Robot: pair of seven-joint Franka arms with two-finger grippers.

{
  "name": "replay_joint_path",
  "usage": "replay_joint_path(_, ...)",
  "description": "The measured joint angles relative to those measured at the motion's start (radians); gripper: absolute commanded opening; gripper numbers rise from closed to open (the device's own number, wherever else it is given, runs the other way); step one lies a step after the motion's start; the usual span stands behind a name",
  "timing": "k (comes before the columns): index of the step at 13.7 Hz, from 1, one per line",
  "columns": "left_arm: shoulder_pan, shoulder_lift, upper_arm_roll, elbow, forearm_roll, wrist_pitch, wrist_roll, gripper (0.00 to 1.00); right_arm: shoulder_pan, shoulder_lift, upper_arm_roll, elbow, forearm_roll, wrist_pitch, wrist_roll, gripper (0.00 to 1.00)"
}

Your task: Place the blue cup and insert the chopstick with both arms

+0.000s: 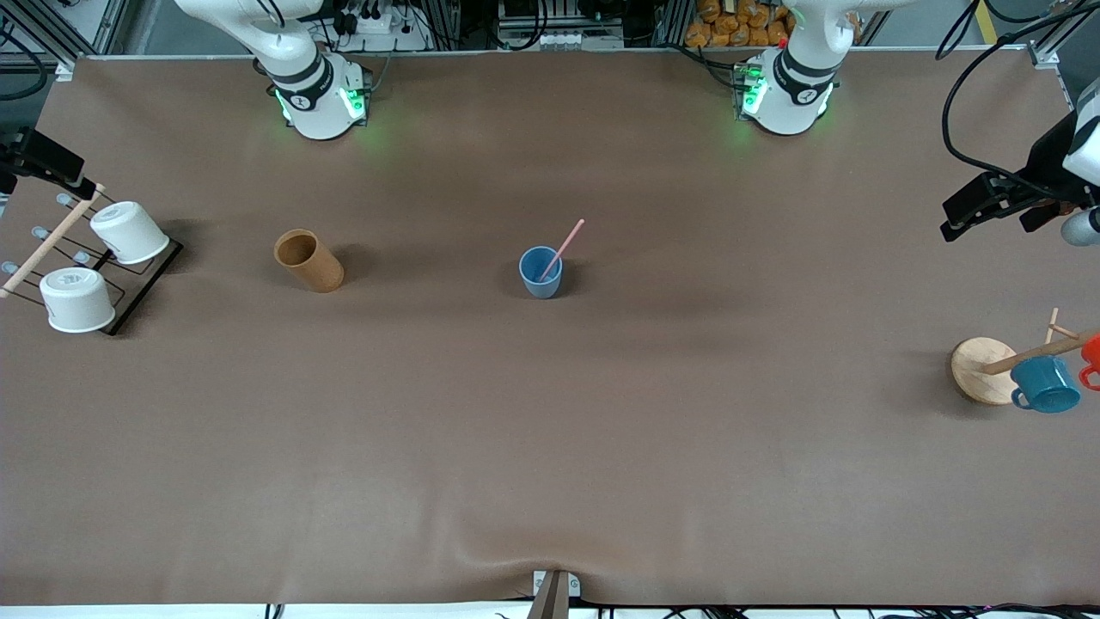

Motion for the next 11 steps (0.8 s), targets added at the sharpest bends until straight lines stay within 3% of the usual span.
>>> replay_joint_path(11,0.000,0.001,0.000,0.000,0.000,-0.025,0.000,1.00,0.003,0.004,0.003,0.000,0.000,0.000,0.000,1.00)
